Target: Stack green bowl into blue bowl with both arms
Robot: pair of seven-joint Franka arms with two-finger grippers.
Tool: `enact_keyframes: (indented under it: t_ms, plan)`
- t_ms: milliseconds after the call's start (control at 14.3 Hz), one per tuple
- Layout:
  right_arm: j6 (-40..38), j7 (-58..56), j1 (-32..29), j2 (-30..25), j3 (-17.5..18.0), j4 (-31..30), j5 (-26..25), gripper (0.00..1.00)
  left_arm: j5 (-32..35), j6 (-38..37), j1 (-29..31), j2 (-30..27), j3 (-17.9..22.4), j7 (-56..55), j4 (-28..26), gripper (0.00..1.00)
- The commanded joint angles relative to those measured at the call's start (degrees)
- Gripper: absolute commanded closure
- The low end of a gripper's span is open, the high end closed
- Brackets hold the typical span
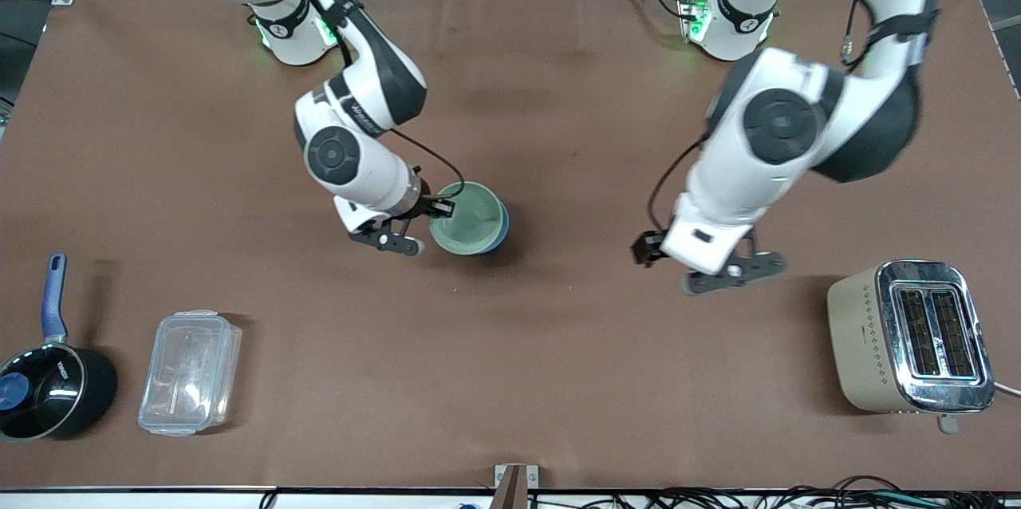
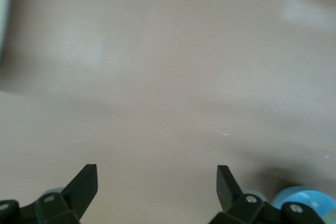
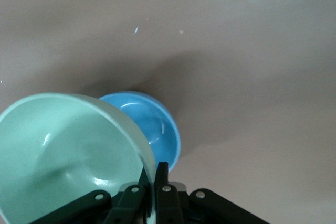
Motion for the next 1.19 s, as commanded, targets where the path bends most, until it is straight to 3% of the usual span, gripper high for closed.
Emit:
enact_keyframes:
  t_ms: [0, 488, 907, 1047, 1116]
  plan:
    - [6.0, 1.4, 0.9, -0.9, -0.1, -5.5, 0.4, 1.0, 1.0, -3.4, 4.3, -4.5, -0.4, 6.3, -1.2, 0.0]
    - [13.4, 1.7, 2.9, -0.6, -0.1, -10.5, 0.4, 0.99, -0.1, -11.2, 12.4, -12.1, -0.9, 23.6, -1.5, 0.0]
    - [15.3, 2.1, 3.3, -0.2, -0.1, -11.5, 0.4, 0.97, -2.7, -14.1, 16.3, -13.7, -0.9, 31.6, -1.8, 0.0]
    - [15.2, 2.1, 3.2, -0.2, -0.1, -11.4, 0.4, 0.88, -3.3, -14.5, 16.5, -13.7, -0.9, 31.8, -1.8, 0.0]
    - [15.1, 2.1, 2.9, -0.2, -0.1, -11.3, 0.4, 0.76, -3.2, -14.8, 16.4, -13.7, -0.9, 31.3, -1.8, 0.0]
